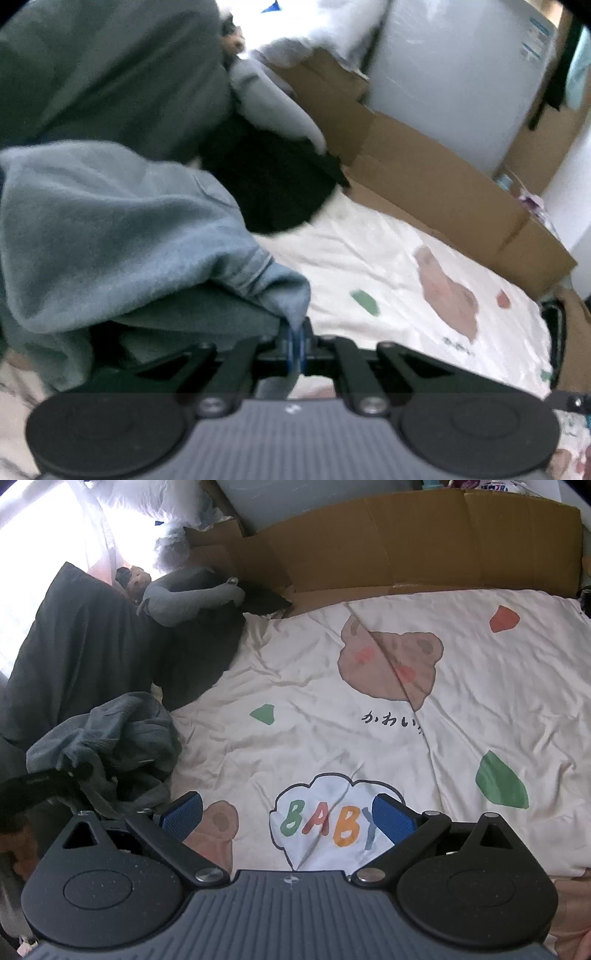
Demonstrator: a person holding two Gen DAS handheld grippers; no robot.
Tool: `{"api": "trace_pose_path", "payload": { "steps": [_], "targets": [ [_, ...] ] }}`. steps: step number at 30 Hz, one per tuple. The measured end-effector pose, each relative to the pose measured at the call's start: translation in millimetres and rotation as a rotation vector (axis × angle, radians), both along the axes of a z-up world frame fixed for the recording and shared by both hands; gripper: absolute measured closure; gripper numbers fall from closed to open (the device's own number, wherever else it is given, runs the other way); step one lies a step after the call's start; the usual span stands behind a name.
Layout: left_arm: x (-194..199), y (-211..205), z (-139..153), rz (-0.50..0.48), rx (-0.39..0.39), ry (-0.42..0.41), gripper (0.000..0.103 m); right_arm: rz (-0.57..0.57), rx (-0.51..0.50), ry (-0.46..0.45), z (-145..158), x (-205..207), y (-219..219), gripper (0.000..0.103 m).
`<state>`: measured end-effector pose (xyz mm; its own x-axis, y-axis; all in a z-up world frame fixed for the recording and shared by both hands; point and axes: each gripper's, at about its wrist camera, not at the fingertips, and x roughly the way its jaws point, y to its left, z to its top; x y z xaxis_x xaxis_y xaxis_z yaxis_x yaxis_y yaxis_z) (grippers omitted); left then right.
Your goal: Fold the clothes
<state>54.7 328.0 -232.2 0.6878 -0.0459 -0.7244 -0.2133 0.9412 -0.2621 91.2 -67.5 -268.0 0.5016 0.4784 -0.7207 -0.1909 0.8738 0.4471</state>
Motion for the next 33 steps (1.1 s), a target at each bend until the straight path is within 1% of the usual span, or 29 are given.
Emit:
{"api": "trace_pose_path", "payload": {
  "steps": [3, 6, 10, 14, 17, 18, 19, 21, 24, 27, 29, 31, 33],
  "targets": [
    [7.7, -21.1, -11.8, -0.009, -0.018, 0.020, 0.100, -0.012, 0.005, 0.000, 1.5, -0.5, -3.4, 0.003],
    [18.8, -38.9, -24.8, -0.015, -0.019, 0.040, 0.100, -0.024, 0.006, 0.012, 1.6, -1.3, -7.5, 0.003],
    [30.6, -52.7, -45.1, -0.024, -0.025, 0.076, 0.100, -0.035, -0.015, 0.023, 3.3, -3.8, -14.8, 0.003],
    [49.4, -66.0, -64.6, -0.031, 0.003, 0.144, 0.099, -0.056, -0.022, 0.022, 6.8, -6.4, -22.9, 0.003],
    [59.4, -72.6, -70.2, -0.038, 0.030, 0.208, 0.093, -0.076, -0.017, 0.021, 9.2, -8.1, -28.5, 0.003],
    [58.4, -74.7, -68.8, -0.048, 0.032, 0.218, 0.084, -0.078, -0.017, 0.018, 10.1, -8.6, -29.7, 0.003],
    [56.7, -76.7, -66.8, -0.058, 0.032, 0.226, 0.072, -0.080, -0.017, 0.016, 11.0, -9.0, -30.9, 0.003],
    [45.5, -75.8, -60.7, -0.094, 0.022, 0.230, 0.064, -0.080, -0.018, 0.012, 11.9, -10.2, -32.3, 0.003],
    [26.5, -69.3, -52.6, -0.110, 0.009, 0.264, 0.062, -0.083, -0.013, 0.011, 12.0, -10.3, -33.7, 0.003],
    [8.9, -54.9, -38.4, -0.085, 0.008, 0.271, 0.062, -0.082, -0.006, 0.006, 12.1, -10.6, -34.0, 0.003],
    [-0.2, -43.4, -26.4, -0.066, 0.019, 0.261, 0.061, -0.081, -0.001, 0.002, 12.1, -10.8, -34.2, 0.003],
    [-8.9, -31.2, -13.9, -0.045, 0.032, 0.249, 0.056, -0.080, 0.004, 0.001, 11.5, -10.7, -33.7, 0.003],
    [-16.4, -14.8, -1.4, -0.008, 0.041, 0.238, 0.056, -0.078, 0.008, 0.002, 10.5, -11.6, -33.2, 0.003]
  ]
}}
